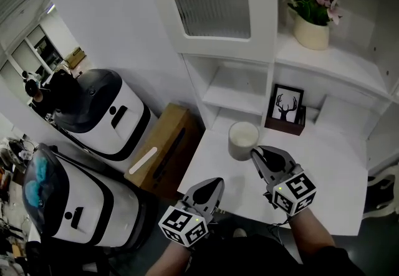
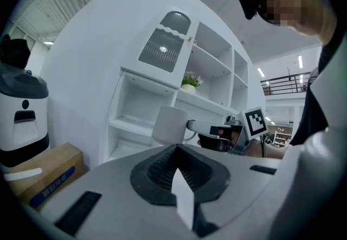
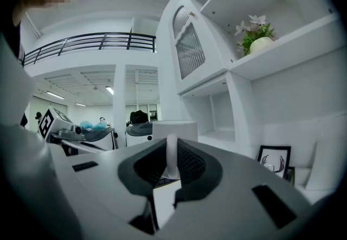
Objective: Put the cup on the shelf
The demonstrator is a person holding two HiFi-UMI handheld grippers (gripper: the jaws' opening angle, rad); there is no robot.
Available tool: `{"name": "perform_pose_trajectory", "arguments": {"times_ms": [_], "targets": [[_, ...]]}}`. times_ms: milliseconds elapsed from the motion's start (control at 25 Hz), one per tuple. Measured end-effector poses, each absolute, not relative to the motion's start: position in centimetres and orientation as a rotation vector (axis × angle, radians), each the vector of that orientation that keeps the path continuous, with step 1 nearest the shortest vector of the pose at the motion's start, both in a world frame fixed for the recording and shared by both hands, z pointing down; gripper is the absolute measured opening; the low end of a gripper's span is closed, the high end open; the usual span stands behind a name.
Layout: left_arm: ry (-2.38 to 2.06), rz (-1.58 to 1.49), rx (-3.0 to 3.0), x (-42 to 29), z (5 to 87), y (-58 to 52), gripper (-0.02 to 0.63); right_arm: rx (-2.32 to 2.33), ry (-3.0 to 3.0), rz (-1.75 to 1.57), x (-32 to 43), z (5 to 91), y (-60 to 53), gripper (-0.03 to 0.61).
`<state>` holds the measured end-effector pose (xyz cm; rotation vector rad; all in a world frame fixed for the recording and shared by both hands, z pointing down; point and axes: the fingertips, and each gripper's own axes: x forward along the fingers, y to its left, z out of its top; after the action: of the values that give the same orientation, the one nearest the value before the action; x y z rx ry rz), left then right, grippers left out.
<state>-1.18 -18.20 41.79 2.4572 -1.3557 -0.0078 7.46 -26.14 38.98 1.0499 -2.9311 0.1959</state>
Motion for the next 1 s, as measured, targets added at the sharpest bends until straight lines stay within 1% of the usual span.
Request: {"name": "perform_pose_trajectory", "arguments": {"times_ms": [400, 1000], "targets": [[-1.233, 0.01, 2.516, -1.4, 42.0, -21.9, 0.005, 1.176, -2.876, 0.205, 7.2, 39.3, -28.8, 0.031], [-1.036, 0.057, 2.587, -5.4, 42.6, -27.9, 0.005, 1.37, -2.773, 0.215, 3.3, 39.9, -34.8, 0.031]]}}
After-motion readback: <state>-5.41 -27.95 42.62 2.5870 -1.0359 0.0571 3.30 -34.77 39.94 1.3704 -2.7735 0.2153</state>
